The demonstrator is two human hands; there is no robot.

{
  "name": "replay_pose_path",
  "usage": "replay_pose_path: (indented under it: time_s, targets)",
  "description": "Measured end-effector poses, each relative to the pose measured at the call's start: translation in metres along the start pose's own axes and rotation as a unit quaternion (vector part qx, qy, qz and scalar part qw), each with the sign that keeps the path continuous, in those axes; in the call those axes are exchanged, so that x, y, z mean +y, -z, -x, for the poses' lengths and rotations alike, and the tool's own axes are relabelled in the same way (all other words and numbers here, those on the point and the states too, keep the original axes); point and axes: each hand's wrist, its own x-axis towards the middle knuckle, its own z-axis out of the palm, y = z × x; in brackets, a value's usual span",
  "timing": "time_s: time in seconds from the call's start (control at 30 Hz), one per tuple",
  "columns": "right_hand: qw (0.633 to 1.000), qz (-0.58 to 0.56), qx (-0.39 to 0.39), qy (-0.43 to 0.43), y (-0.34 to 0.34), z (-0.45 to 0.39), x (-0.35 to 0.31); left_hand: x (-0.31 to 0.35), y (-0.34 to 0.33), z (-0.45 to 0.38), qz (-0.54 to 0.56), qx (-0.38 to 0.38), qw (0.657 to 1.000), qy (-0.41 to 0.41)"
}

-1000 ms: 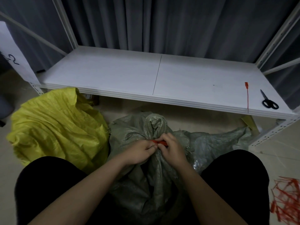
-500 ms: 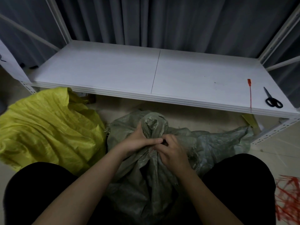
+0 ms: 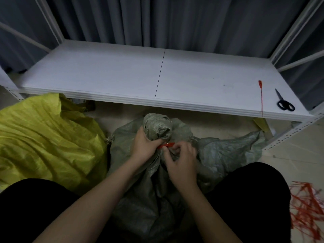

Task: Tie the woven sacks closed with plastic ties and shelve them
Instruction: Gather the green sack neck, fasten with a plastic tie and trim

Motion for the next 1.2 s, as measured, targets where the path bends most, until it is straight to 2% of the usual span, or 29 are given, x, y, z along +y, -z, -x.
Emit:
replay_pose_path:
  time_s: [0.07,0.17,0.27,0.4,0.5,0.57,0.63,0.87,1.03,1.2]
  targets:
    - [0.995,0.027,-0.087,-0.034,0.000,-0.007,-0.003,0.000,0.000,0.002,0.007,0.007,1.000,-0.002]
    - [0.984,0.110,-0.137,-0.029,0.002,-0.017,-0.012,0.000,0.000,0.005,0.010,0.018,1.000,-0.010]
    - [0.974,0.143,-0.168,-0.052,0.004,-0.024,-0.022,0.000,0.000,0.007,0.010,0.019,1.000,-0.021]
    - [0.974,0.135,-0.172,-0.057,0.006,-0.024,-0.024,-0.001,-0.001,0.007,0.018,0.018,0.999,-0.022]
    - [0.980,0.155,-0.117,0.045,0.005,-0.017,-0.016,-0.002,-0.001,0.007,0.027,0.017,0.999,-0.010]
    - [0.967,0.208,-0.077,0.121,0.001,-0.013,-0.013,-0.002,-0.001,0.008,0.028,0.013,1.000,-0.007]
    - [0.957,0.244,-0.047,0.148,-0.002,-0.011,-0.014,0.000,-0.001,0.010,0.033,0.017,0.999,-0.006]
    - [0.964,0.191,-0.043,0.177,-0.006,-0.007,-0.007,-0.001,-0.002,0.012,0.029,0.041,0.999,-0.011]
    - [0.972,0.139,-0.093,0.165,-0.002,-0.014,-0.006,-0.005,0.000,0.010,0.037,0.040,0.999,-0.002]
    - [0.979,0.113,-0.091,0.143,-0.002,-0.017,-0.004,-0.001,0.003,0.009,0.052,0.042,0.998,-0.009]
